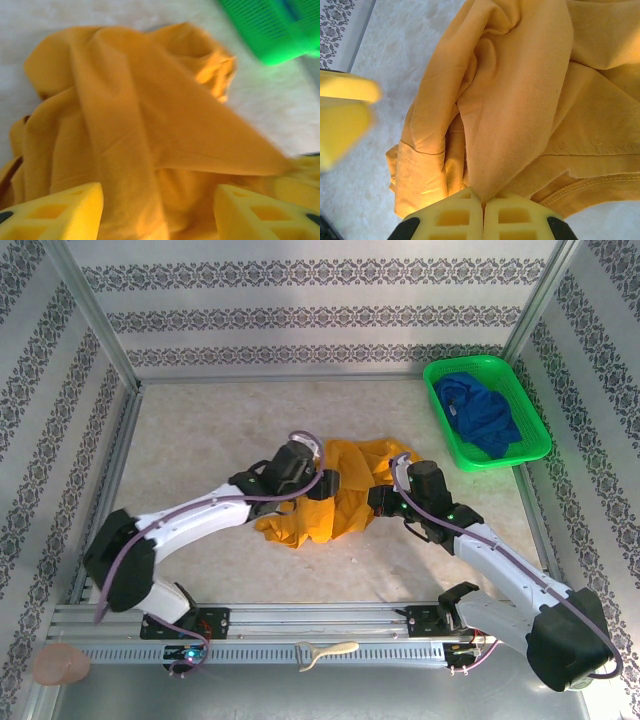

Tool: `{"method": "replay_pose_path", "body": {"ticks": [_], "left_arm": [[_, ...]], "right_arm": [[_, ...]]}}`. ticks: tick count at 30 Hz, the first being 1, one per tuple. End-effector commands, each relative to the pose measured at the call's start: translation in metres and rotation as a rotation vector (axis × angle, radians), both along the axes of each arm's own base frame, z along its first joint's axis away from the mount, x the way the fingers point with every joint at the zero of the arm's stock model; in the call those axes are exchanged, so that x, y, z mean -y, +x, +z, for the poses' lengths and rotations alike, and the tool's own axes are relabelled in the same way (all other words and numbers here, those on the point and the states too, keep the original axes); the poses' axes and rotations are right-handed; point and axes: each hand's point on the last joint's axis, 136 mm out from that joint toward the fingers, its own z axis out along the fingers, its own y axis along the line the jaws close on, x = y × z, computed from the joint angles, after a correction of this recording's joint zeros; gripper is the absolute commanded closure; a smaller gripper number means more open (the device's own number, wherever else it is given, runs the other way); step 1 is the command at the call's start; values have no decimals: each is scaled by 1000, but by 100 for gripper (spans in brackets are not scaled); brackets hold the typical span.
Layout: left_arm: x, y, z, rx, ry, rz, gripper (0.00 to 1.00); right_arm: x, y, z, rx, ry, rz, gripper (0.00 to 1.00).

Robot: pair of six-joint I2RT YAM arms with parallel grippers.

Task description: Fold the inside-out t-shirt

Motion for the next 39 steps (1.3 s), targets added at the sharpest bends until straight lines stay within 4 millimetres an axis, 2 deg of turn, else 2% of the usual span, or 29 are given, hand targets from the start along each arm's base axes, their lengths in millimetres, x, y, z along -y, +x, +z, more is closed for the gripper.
{"method": "replay_pose_path", "body": {"ticks": [1, 3, 7, 10, 13, 16, 17, 22, 25, 27, 29, 31, 35, 39], "left_arm": [[-2, 14, -21, 41, 208, 32, 39], [-1, 19, -39, 9, 278, 39, 38], [-17, 28, -65, -34, 412, 106, 41], [-35, 33, -71, -51, 430, 160, 55], [-46, 37, -66, -49, 367, 160, 71], [-50, 38, -49, -48, 234, 108, 97], [-53, 38, -43, -47, 188, 96, 100], [-47, 23, 20, 30, -95, -74, 100], [-36, 3, 56, 56, -214, -212, 100], [-28, -9, 72, 52, -269, -284, 100], [-20, -20, 80, 27, -324, -345, 100], [-15, -26, 83, 7, -363, -375, 100], [-12, -29, 87, 4, -410, -382, 100], [-9, -29, 93, 3, -439, -390, 100]], "right_arm": [[0, 2, 18, 29, 35, -4, 100], [0, 2, 23, 34, 43, -3, 100], [4, 0, 35, 53, 54, -10, 100], [14, -2, 44, 67, 51, -40, 100], [28, -5, 49, 79, 46, -84, 100], [41, -8, 47, 75, 43, -128, 100], [44, -8, 44, 71, 44, -142, 100], [55, -8, 14, 21, -2, -191, 100], [65, -6, -10, -9, -53, -238, 100], [67, -4, -20, -23, -82, -243, 100], [61, -4, -18, -23, -79, -204, 66], [50, -5, -5, 12, -61, -154, 51], [21, -13, 33, 153, -63, -11, 36], [-7, -17, 49, 236, -87, 102, 29]]}}
